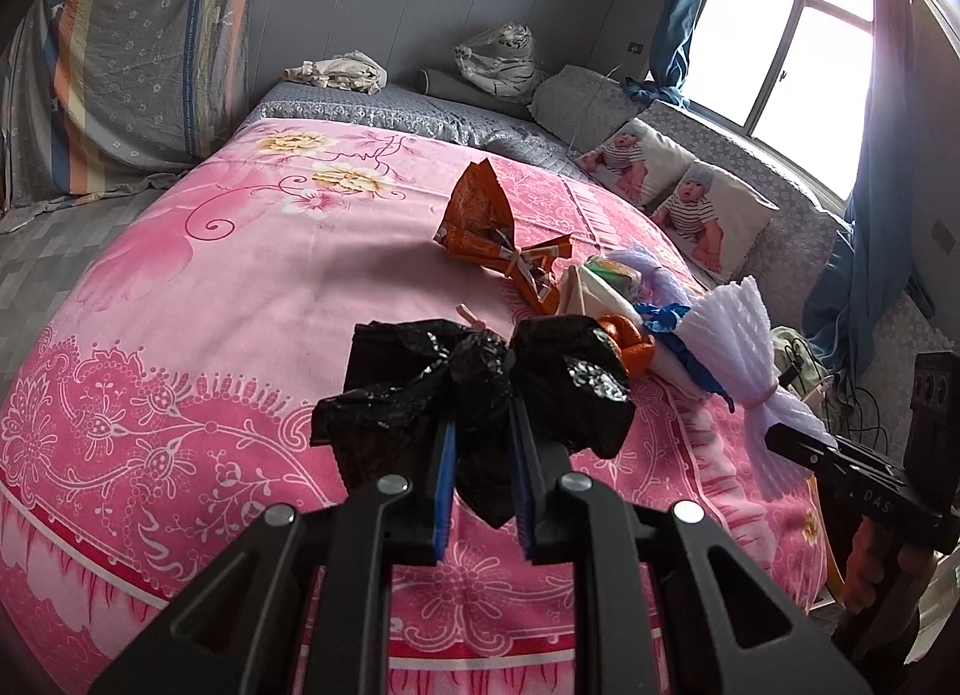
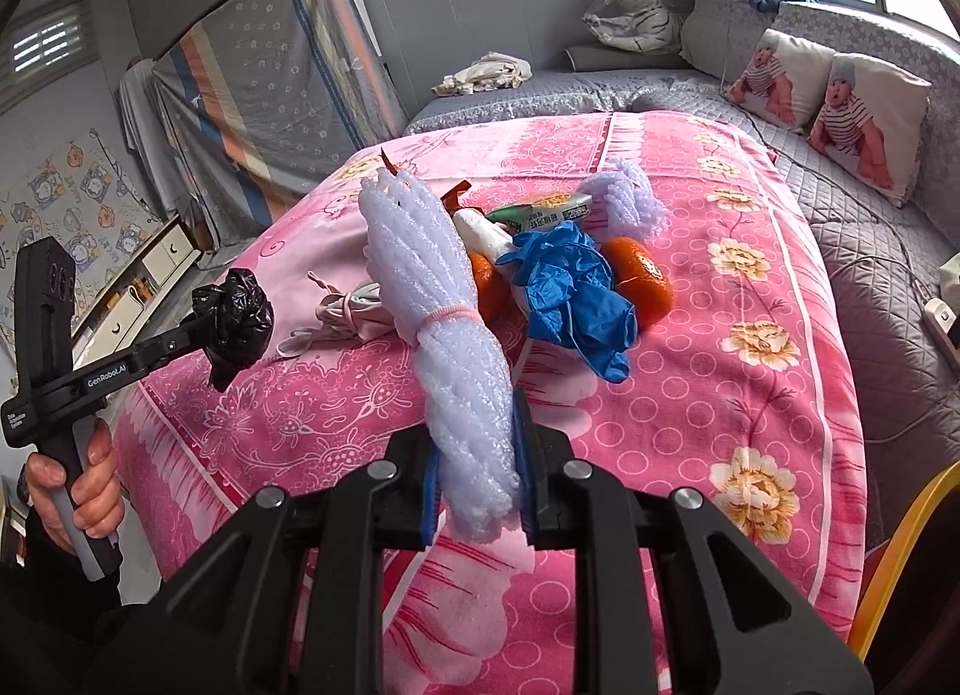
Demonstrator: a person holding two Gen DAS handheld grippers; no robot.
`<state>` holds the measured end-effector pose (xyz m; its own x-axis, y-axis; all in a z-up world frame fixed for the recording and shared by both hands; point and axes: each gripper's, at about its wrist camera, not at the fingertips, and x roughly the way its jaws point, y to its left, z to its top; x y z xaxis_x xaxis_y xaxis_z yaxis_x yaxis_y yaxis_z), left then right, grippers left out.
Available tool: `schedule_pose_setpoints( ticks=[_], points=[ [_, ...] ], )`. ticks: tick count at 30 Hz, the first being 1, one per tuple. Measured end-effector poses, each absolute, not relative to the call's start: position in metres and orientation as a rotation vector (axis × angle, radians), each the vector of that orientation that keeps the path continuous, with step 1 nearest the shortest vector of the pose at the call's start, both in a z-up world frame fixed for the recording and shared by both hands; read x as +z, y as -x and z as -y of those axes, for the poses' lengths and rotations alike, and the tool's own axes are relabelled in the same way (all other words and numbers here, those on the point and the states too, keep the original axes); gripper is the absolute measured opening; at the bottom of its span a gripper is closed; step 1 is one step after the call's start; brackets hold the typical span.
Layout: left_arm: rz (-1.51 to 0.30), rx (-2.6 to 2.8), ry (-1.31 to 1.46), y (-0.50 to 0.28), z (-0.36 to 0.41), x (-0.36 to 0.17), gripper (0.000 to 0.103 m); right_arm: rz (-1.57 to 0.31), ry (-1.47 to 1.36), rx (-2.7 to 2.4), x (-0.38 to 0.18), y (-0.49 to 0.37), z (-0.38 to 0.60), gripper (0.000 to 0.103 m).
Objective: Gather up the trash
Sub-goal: 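Carry the foam net with the right tool over the bin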
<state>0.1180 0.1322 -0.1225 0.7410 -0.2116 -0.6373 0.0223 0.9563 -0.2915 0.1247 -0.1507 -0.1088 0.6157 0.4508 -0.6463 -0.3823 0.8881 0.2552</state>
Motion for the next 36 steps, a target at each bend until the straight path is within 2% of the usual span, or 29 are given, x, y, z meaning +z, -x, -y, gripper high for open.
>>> schedule_pose_setpoints(
  ticks=[17,36],
  points=[
    [-0.772,-0.231,0.23,-0.126,-0.084,-0.122,0.015,-0.755,-0.069,0.387,-0.098,-0.128,0.181,0.019],
    [-0.873,-0.453,0.096,-0.14,0.024,-0.127,0.015,-0.847,-0.002,0.25,-0.089,-0.13,0.255,0.019]
  ],
)
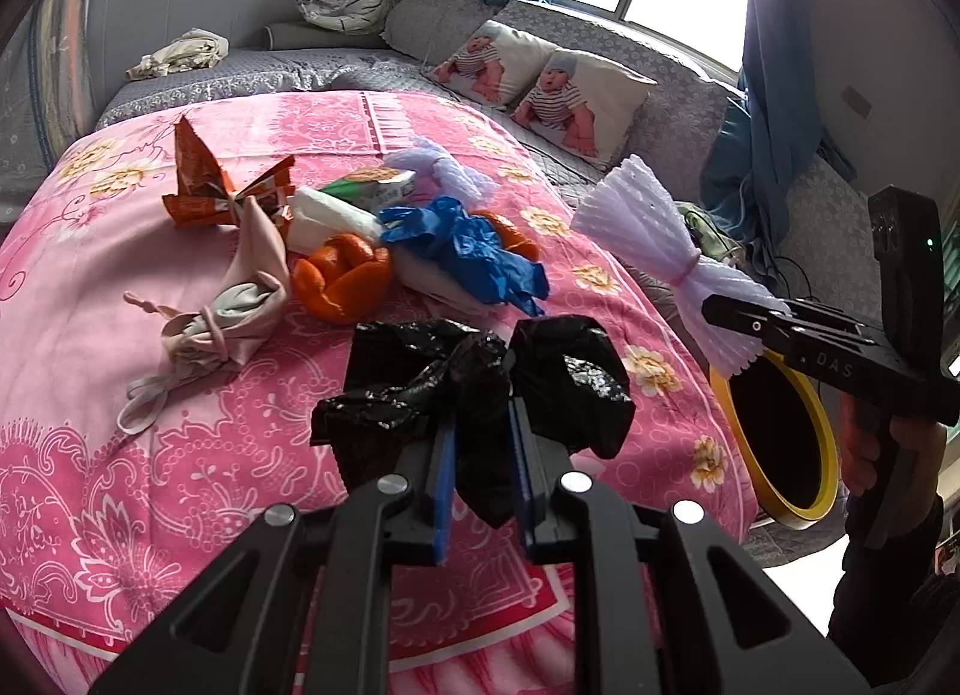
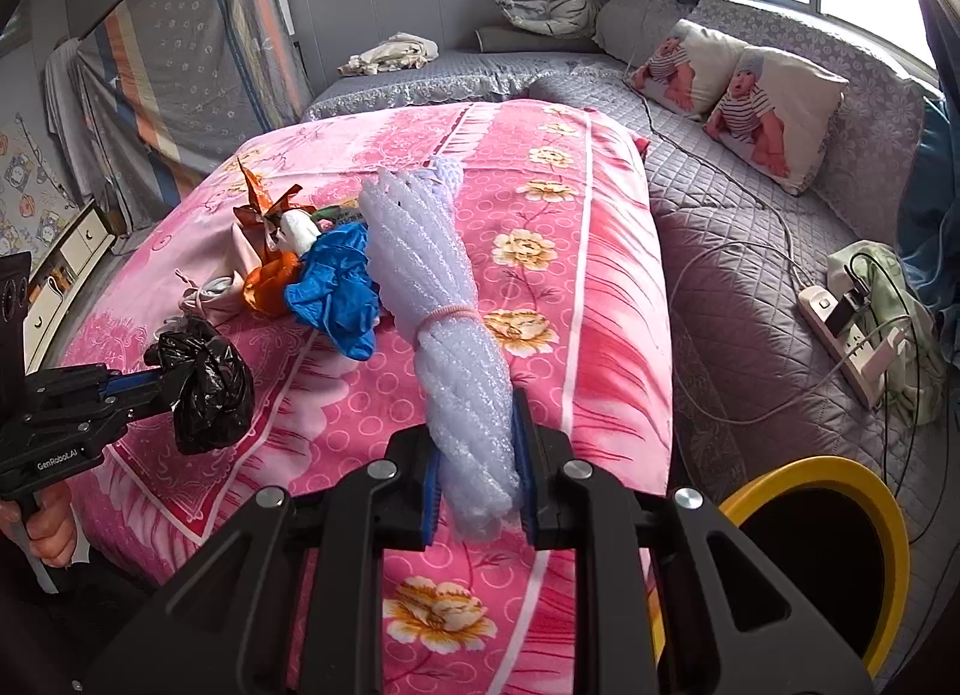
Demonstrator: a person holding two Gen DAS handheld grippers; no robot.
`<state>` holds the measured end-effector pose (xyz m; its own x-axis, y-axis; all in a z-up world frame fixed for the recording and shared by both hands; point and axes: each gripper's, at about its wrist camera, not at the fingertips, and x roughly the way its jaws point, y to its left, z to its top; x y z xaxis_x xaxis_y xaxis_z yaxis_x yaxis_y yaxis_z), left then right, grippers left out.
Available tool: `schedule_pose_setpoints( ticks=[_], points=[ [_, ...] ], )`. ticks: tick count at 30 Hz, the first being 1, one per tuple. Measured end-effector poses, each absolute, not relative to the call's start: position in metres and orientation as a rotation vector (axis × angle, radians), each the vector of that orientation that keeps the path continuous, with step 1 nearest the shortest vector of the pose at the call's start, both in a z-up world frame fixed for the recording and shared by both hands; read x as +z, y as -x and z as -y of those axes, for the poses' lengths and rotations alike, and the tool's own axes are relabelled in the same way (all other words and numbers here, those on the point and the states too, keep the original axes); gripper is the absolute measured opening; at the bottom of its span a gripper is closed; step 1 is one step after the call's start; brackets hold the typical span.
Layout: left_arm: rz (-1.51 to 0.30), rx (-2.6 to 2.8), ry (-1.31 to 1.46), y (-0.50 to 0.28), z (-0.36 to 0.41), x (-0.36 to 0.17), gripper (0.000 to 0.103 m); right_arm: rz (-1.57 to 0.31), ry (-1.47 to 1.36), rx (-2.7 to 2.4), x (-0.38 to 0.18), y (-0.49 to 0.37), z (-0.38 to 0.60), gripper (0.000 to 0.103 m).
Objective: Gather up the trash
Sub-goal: 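Carry the foam net with the right tool over the bin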
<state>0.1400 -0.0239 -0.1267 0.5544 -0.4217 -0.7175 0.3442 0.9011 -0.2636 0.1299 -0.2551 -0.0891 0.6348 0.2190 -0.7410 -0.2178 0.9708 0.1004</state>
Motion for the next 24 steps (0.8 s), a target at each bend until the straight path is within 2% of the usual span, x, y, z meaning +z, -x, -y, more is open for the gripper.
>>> schedule_pose_setpoints(
  ticks=[24],
  points=[
    [-0.974,-0.752,-0.072,-0.136,0.178,-0.118,0.015,-0.845,-0.087,-0.002,-0.072,-0.085,0.368,0.019]
  ],
)
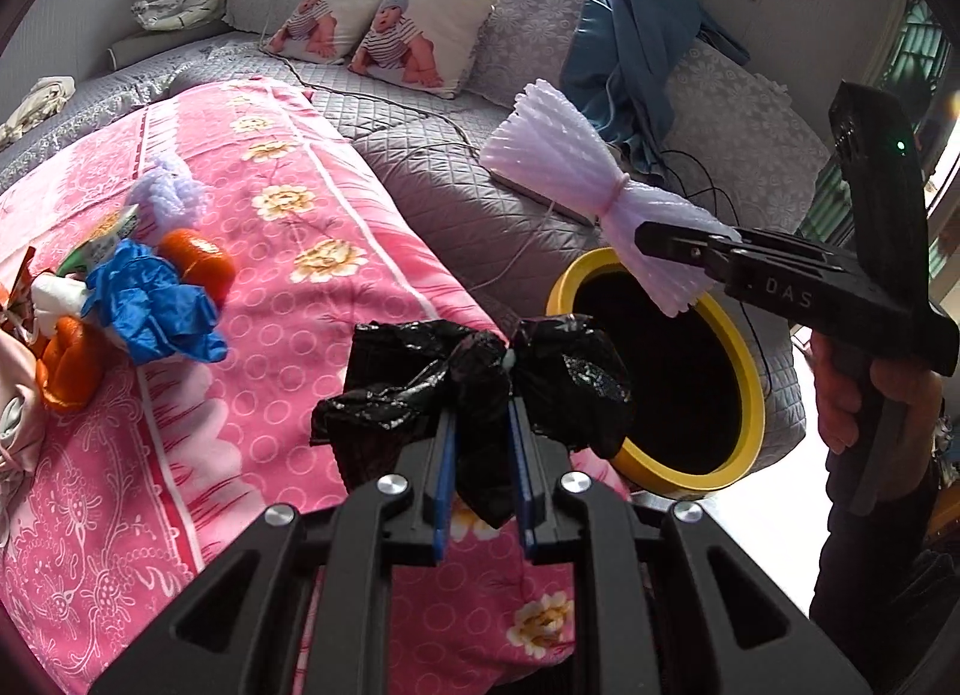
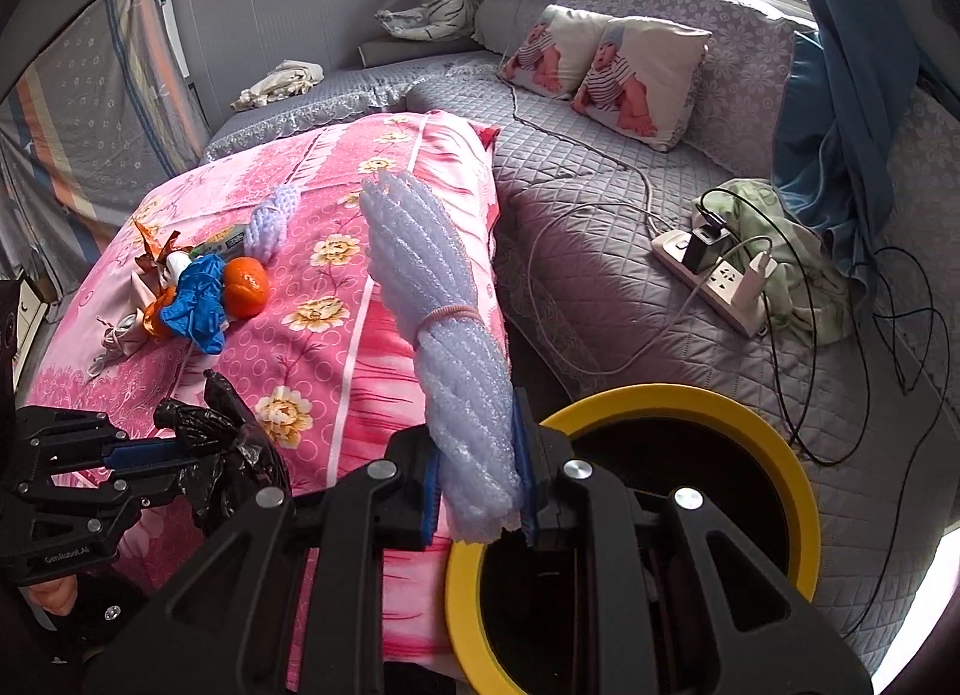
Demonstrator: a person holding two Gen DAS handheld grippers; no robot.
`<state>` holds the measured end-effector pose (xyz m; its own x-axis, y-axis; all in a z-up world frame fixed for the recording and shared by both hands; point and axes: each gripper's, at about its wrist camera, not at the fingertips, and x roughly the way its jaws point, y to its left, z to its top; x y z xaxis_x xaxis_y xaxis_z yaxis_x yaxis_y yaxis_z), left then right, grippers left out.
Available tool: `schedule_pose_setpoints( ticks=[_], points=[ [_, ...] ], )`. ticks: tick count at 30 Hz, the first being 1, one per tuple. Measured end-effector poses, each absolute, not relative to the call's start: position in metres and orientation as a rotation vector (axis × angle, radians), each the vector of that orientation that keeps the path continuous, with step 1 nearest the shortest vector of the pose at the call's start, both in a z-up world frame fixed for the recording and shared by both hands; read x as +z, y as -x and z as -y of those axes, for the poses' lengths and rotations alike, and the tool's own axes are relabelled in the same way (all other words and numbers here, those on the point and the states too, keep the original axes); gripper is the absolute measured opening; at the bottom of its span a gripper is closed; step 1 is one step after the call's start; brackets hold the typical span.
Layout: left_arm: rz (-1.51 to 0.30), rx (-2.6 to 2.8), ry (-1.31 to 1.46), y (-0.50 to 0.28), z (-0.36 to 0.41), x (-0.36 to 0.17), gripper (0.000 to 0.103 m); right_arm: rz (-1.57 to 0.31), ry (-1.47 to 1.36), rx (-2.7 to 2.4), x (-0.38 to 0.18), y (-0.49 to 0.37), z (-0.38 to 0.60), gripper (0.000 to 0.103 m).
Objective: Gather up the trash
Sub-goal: 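Carry the foam net with the right tool over the bin, then open the right tool to drop the foam net into the bin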
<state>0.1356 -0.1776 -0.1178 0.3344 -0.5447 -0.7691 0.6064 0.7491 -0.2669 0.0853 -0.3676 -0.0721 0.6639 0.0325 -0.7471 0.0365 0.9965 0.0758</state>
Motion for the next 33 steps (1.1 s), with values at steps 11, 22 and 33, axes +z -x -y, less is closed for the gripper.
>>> schedule_pose_setpoints(
  ticks=[11,22,33],
  points=[
    [-1.025,-0.843,-0.135,-0.127,0.243,-0.121,0.015,-0.849,-0.133,-0.124,-0.072,-0.067,0.416,0.019],
    [-1.059,-0.896,-0.143,-0.119,0.279,-0.129,0.015,-0.875,-0.187,-0.215,-0.084,-0.054,0.456,0.019],
    [-1.081,-0.934,-0.171,-0.112,0.313,-0.136,0.015,-0.915,-0.235,-0.297,-0.101,-0.04,0.489,0.019]
  ],
)
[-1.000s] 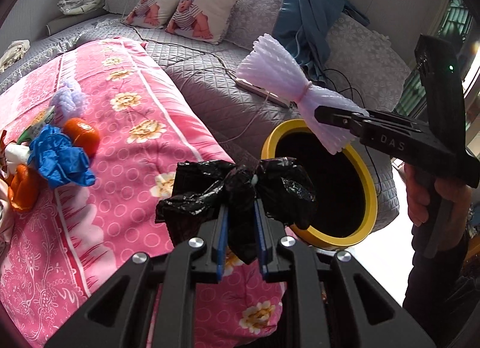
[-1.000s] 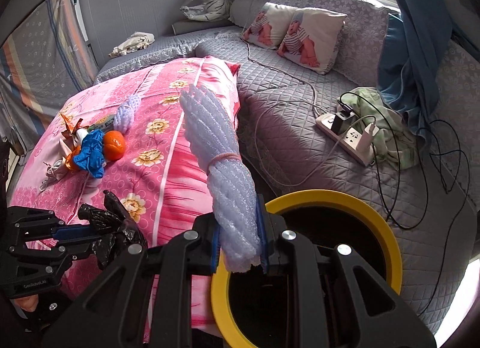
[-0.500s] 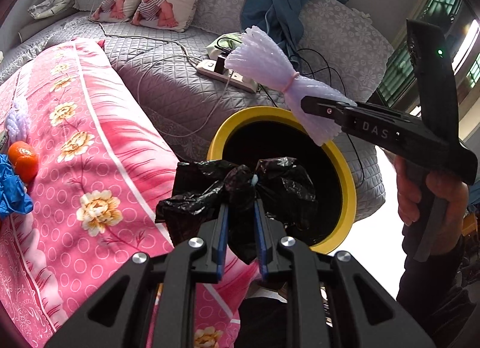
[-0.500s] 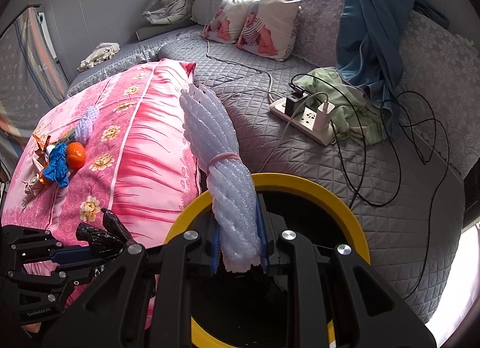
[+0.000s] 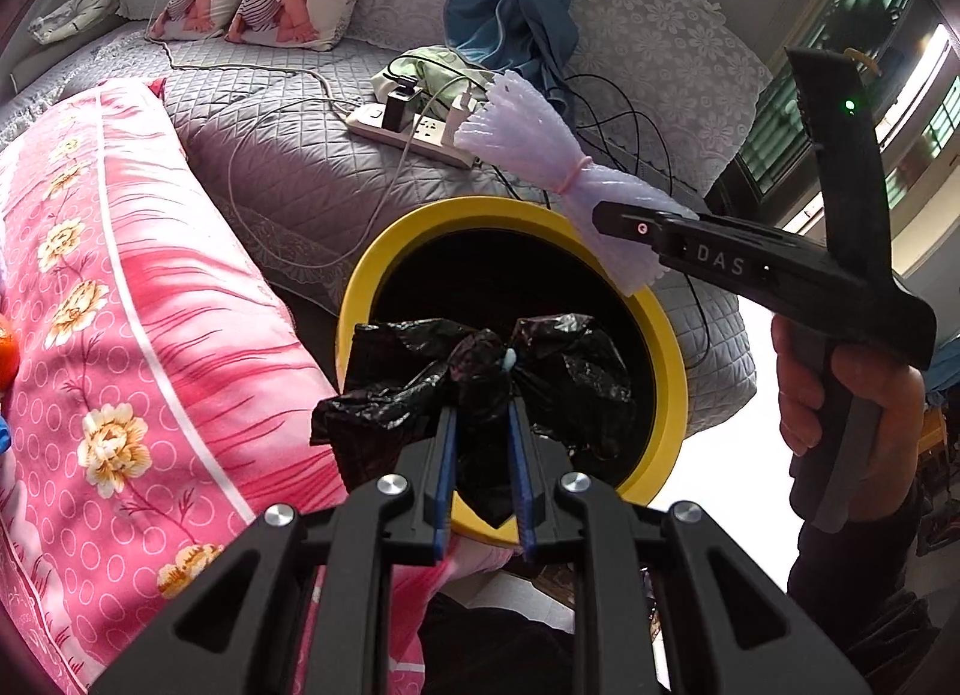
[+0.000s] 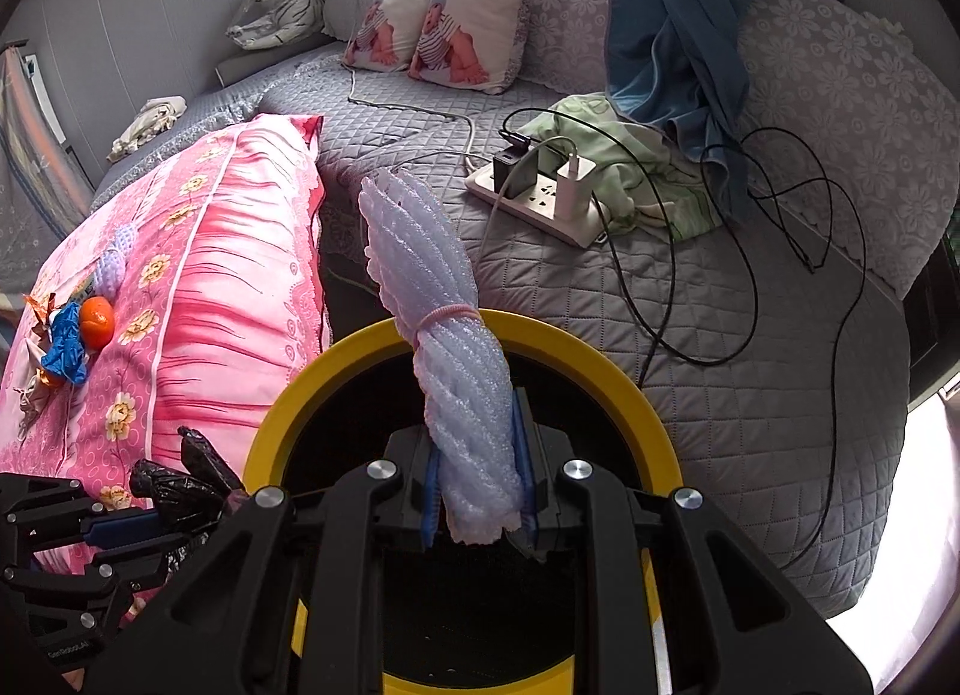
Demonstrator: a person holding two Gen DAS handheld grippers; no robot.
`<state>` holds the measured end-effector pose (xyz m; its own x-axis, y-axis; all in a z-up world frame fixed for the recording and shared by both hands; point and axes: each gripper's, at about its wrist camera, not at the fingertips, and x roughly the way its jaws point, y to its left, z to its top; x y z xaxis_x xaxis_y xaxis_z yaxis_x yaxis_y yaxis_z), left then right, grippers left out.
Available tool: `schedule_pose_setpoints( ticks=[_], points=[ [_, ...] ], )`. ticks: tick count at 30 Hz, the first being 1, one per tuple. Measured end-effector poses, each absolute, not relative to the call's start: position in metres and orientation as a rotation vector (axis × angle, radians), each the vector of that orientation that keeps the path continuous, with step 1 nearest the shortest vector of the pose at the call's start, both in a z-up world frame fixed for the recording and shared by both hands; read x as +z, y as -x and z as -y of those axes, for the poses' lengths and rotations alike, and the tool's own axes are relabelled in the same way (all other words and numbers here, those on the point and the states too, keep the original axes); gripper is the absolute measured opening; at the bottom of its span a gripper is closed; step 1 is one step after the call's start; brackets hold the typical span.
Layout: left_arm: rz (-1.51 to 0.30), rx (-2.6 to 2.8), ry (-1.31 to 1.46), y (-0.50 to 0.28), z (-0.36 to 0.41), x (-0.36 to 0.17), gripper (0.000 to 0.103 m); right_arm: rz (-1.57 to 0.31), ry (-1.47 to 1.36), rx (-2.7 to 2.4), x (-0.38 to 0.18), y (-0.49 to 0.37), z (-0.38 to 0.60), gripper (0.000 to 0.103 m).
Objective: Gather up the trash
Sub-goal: 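Open the right tool to drop the foam net into the bin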
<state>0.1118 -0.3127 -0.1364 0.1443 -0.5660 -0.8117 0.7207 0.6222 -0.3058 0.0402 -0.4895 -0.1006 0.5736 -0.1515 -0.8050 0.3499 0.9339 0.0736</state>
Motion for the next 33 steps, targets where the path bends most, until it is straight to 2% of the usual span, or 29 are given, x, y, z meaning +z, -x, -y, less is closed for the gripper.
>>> schedule_pose_setpoints(
  ticks=[26,28,30,33],
  points=[
    [-1.158,-0.968,-0.196,-0.108,0.34,-0.161,0.016,-1.014,-0.265,-0.337,-0.132,-0.039,0.509,0.02],
    [-1.164,-0.972,-0.179,-0.109,0.339,-0.16,0.02,-1.01,-0.271,-0.335,-0.132,-0.039,0.51,0.023],
    [-1.167,-0.971,-0.16,-0.11,0.337,-0.159,0.033,-1.008,-0.269,-0.339,-0.132,-0.039,0.51,0.026],
    [-1.156,-0.968,-0.148,-0.111,0.334,-0.157,0.036,-1.002,-0.281,-0.343,-0.131,-0.039,0.512,0.038]
  ],
)
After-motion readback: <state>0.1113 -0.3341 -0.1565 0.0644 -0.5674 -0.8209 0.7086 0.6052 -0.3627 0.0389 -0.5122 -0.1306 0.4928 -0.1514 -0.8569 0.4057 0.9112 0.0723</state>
